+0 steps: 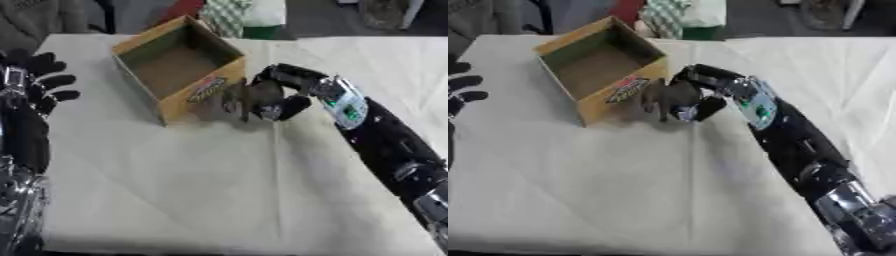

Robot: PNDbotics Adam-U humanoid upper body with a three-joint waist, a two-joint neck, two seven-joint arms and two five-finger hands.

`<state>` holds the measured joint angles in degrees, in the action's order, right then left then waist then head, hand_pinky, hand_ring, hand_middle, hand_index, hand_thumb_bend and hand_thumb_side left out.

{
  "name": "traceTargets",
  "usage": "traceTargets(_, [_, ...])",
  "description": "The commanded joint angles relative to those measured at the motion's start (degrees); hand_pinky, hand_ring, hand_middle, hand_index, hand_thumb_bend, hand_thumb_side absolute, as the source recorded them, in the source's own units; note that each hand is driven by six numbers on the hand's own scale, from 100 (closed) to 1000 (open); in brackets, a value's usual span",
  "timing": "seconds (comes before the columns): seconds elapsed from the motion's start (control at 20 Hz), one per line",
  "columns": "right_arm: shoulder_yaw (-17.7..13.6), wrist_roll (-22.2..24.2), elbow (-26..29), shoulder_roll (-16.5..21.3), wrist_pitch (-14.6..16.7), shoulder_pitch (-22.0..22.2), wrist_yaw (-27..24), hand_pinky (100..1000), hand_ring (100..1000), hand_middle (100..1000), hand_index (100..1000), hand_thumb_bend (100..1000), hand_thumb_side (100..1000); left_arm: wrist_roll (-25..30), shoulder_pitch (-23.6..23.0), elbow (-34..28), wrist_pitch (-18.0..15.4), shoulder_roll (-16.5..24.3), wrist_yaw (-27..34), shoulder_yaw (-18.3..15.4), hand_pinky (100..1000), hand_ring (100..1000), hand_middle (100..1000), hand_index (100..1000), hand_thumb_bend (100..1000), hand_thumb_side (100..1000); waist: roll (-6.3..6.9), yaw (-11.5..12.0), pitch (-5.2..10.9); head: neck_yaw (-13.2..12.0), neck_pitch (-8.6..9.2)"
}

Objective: Pick up objects on the table and place them in the box.

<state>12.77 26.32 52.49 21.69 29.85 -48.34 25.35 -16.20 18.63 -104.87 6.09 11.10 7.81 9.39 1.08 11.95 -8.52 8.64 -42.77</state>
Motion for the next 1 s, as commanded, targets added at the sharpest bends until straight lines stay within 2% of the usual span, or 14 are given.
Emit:
traceTargets(0.05, [-0.1, 0.2, 3.1, 2.4, -0.8, -1.4, -2.6, 555, 508, 411, 499, 100, 252, 0.1, 0.7, -1.1, -0.2, 0.6, 0.1, -0.2, 635, 674, 662, 767, 214, 863, 0.02, -0.1, 0.68, -0.3, 0.69])
traceTargets(0.15, [-0.2, 0.4, 4.2, 3.1, -1.3, -1.7, -3.6, 556, 508, 411, 500, 100, 248, 0.1, 0.7, -1.1, -0.2, 0.6, 0.1, -0.2, 635, 674, 662, 767, 214, 863, -0.03, -0.2, 0.67, -0.3, 0.80])
traceTargets(0.2, [-0.2, 0.4, 4.8, 3.5, -1.5, -1.9, -4.0, 558, 510, 414, 501, 100, 305, 0.1, 0.8, -1.1, -0.2, 0.7, 0.1, -0.2, 635, 674, 662, 767, 215, 862, -0.07, -0.2, 0.68, -0.3, 0.85])
traceTargets(0.25, [-0.3, 0.4, 5.2, 3.9, -1.8, -2.1, -4.5, 559, 510, 413, 501, 100, 238, 0.2, 0.8, -1.2, -0.2, 0.7, 0.1, -0.2, 635, 674, 662, 767, 215, 862, -0.11, -0.2, 0.69, -0.3, 0.88])
traceTargets(0.55, [-1.7, -0.7, 6.9, 6.0, -3.1, -4.3, -6.0, 565, 516, 420, 507, 106, 217, 0.8, 1.2, -1.3, -0.1, 0.8, 0.2, 0.4, 635, 675, 663, 767, 213, 863, -0.54, 0.9, 0.40, 0.1, 1.85])
traceTargets(0.75, [-2.9, -1.9, 6.3, 6.9, -3.7, -5.7, -5.7, 569, 519, 425, 512, 104, 211, 1.6, 2.1, -1.6, 0.0, 0.5, 0.2, 1.0, 635, 675, 663, 767, 214, 860, -0.96, 2.9, -0.06, 0.7, 3.28])
traceTargets(1.0, [-4.3, -3.4, 4.7, 8.0, -4.2, -7.1, -4.8, 574, 527, 441, 528, 106, 215, 2.6, 3.4, -2.0, 0.0, -0.1, 0.4, 1.9, 636, 676, 663, 767, 218, 858, -1.73, 6.6, -0.86, 2.5, 5.15])
